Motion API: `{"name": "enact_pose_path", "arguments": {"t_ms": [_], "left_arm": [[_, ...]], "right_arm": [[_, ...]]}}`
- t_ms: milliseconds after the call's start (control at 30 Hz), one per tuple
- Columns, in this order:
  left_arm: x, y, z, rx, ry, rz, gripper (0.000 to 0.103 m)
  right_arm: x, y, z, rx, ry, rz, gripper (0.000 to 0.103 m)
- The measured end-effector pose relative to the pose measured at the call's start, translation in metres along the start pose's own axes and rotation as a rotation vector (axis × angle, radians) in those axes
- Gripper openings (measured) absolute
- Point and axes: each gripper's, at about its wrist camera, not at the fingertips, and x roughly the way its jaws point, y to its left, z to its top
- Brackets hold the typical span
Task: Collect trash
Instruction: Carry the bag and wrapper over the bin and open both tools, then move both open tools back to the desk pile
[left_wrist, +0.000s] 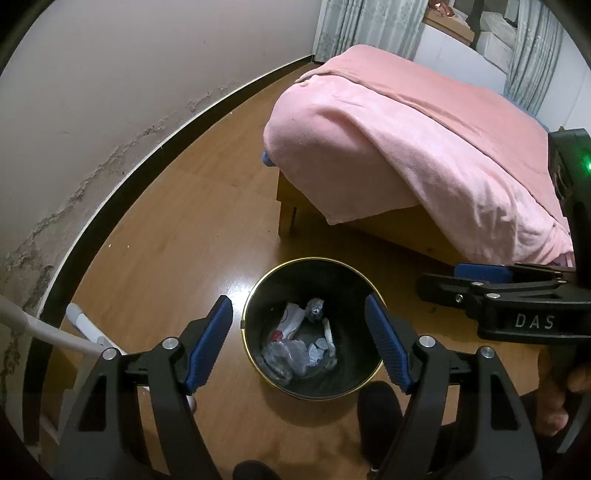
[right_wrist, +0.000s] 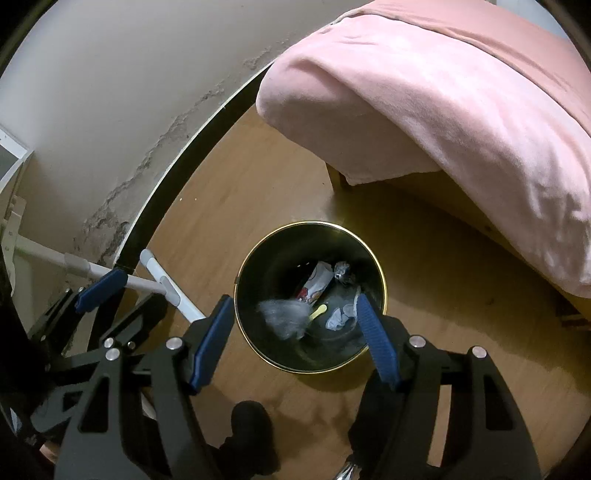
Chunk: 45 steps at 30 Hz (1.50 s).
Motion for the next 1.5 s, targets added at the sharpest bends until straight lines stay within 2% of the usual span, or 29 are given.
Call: {"name": "enact_pose_path", "arguments": {"t_ms": [133, 200, 233, 333, 400, 533, 700, 800, 867, 933, 1000, 1067, 1233, 1367, 1433, 1500], "left_arm": [[-0.002, -0.002, -0.001, 0.004, -0.002, 0.002, 0.074], [-0.007, -0.004, -0.003, 0.012, -0.008, 0.004, 0.080], [-0.012, -0.005, -0.005, 0.018, -0.015, 0.014, 0.084], [-0.036, -0.010, -0.013, 0.035, -0.016, 0.011, 0.085], [-0.060, -0.013, -0.018, 0.046, -0.023, -0.010, 0.086], [-0.135, -0.020, -0.030, 0.099, -0.074, 0.012, 0.087], [-0.246, 0.001, -0.053, 0.106, -0.150, 0.088, 0.090], [-0.313, 0.038, -0.078, 0.049, -0.201, 0.175, 0.090], [-0.356, 0.083, -0.101, -0.028, -0.221, 0.253, 0.091], [-0.396, 0.138, -0.128, -0.143, -0.219, 0.358, 0.091], [-0.422, 0.182, -0.148, -0.225, -0.210, 0.430, 0.091], [-0.455, 0.244, -0.177, -0.360, -0.183, 0.554, 0.092], [-0.510, 0.373, -0.228, -0.612, -0.170, 0.734, 0.096], [-0.512, 0.440, -0.249, -0.752, -0.150, 0.744, 0.096], [-0.504, 0.463, -0.256, -0.790, -0.142, 0.706, 0.096], [-0.494, 0.479, -0.256, -0.790, -0.123, 0.714, 0.096]], "right_arm": [[-0.005, 0.002, 0.001, -0.006, -0.009, -0.006, 0.067], [-0.010, 0.005, 0.002, -0.012, -0.022, -0.012, 0.073], [-0.014, 0.007, 0.001, -0.018, -0.032, -0.019, 0.075], [-0.036, 0.013, -0.006, -0.053, -0.089, -0.040, 0.077], [-0.054, 0.016, -0.010, -0.055, -0.111, -0.027, 0.079], [-0.102, 0.039, -0.007, -0.065, -0.182, 0.005, 0.079], [-0.164, 0.119, -0.018, -0.211, -0.241, 0.101, 0.079], [-0.192, 0.189, -0.037, -0.365, -0.250, 0.175, 0.080], [-0.200, 0.243, -0.050, -0.474, -0.240, 0.230, 0.081], [-0.203, 0.292, -0.064, -0.567, -0.226, 0.277, 0.081], [-0.205, 0.346, -0.083, -0.669, -0.212, 0.324, 0.082], [-0.204, 0.399, -0.103, -0.761, -0.192, 0.369, 0.082], [-0.200, 0.506, -0.155, -0.929, -0.140, 0.459, 0.084], [-0.195, 0.564, -0.189, -1.014, -0.105, 0.492, 0.088], [-0.191, 0.588, -0.200, -1.052, -0.087, 0.488, 0.088], [-0.191, 0.602, -0.209, -1.090, -0.080, 0.474, 0.088]]}}
